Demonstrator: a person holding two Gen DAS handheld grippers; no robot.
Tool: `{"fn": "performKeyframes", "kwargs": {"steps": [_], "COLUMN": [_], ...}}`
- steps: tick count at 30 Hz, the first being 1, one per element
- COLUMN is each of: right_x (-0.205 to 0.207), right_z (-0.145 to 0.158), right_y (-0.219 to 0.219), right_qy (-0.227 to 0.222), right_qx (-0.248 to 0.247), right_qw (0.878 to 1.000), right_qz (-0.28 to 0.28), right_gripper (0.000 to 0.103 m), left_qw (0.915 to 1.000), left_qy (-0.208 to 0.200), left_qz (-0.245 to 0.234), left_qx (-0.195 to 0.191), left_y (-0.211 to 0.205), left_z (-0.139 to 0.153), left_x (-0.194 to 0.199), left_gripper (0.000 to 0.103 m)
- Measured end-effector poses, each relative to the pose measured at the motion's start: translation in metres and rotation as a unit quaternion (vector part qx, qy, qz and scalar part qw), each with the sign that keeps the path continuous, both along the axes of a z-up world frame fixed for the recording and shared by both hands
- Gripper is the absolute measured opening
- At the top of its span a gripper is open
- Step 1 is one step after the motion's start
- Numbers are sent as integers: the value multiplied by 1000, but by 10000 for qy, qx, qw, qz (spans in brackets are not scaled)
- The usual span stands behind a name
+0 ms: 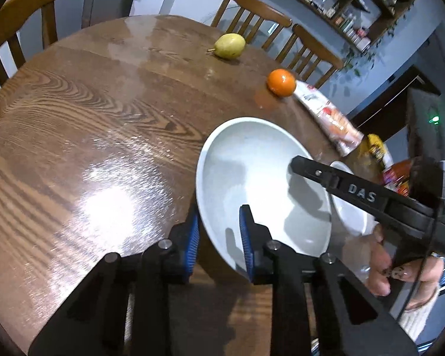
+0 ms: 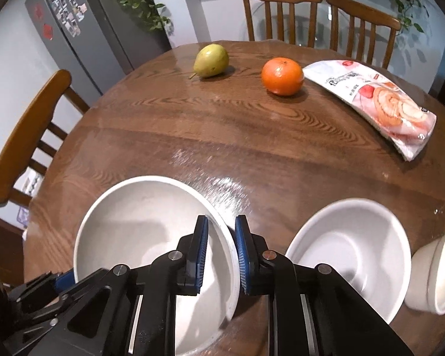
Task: Organize plates and bowls
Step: 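Close both grippers on the rim of the white bowl, then lift the white bowl and carry it toward the other white bowl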
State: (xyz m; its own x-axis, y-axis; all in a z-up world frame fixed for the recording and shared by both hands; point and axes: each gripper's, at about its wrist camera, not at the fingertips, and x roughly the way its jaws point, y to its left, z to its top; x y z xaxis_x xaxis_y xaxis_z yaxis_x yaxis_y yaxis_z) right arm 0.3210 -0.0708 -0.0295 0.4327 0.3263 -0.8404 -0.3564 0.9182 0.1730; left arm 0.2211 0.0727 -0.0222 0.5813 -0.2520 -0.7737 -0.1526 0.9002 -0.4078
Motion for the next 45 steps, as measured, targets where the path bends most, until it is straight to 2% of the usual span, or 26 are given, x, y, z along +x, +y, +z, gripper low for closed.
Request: {"fn": "performKeyframes", "kwargs": {"steps": [3,5,10,22,29,31,33,35,38,40,45], "right_x": [-9,-16,-28,-37,-48,-53,-57,-59,-58,-52,-28], "right_z": [0,0,1,-3,13,22,29,37,47,48,25], "right_y": [4,7,10,9,-11,-25,-44,-64,-90,-105,-137], "right_qy": [-24,-6,-10,-120,-361,-443,-488,-544,-712,-757,-450], "right_qx": [-63,-97,-178,-385,-243,-30,206,375,392,413,443], "right_qw": [10000,9999,9997,9992,9989,9986,9979,9966,9942,9920,9881], "right_qz": [57,108,145,-29,-183,-283,-369,-501,-707,-921,-1404], "right_gripper": [21,21,21,21,22,29,51,63,65,71,72], "left_qw": [9997,9995,9992,9990,9995,9996,9995,9995,9991,9989,9984], "left_qy": [200,278,355,387,220,163,140,111,0,-43,-324], "left_qz": [-5,30,102,-62,27,80,127,168,274,323,332], "left_qx": [171,155,127,190,204,228,249,260,319,343,309], "left_y": [1,5,11,3,7,8,9,10,10,11,8], "left_z": [0,-1,-1,-2,5,6,7,8,10,11,18], "left_x": [-3,-4,-8,-7,-10,-11,-12,-12,-13,-13,-18], "left_gripper": [24,25,26,32,51,53,54,56,56,56,56]}}
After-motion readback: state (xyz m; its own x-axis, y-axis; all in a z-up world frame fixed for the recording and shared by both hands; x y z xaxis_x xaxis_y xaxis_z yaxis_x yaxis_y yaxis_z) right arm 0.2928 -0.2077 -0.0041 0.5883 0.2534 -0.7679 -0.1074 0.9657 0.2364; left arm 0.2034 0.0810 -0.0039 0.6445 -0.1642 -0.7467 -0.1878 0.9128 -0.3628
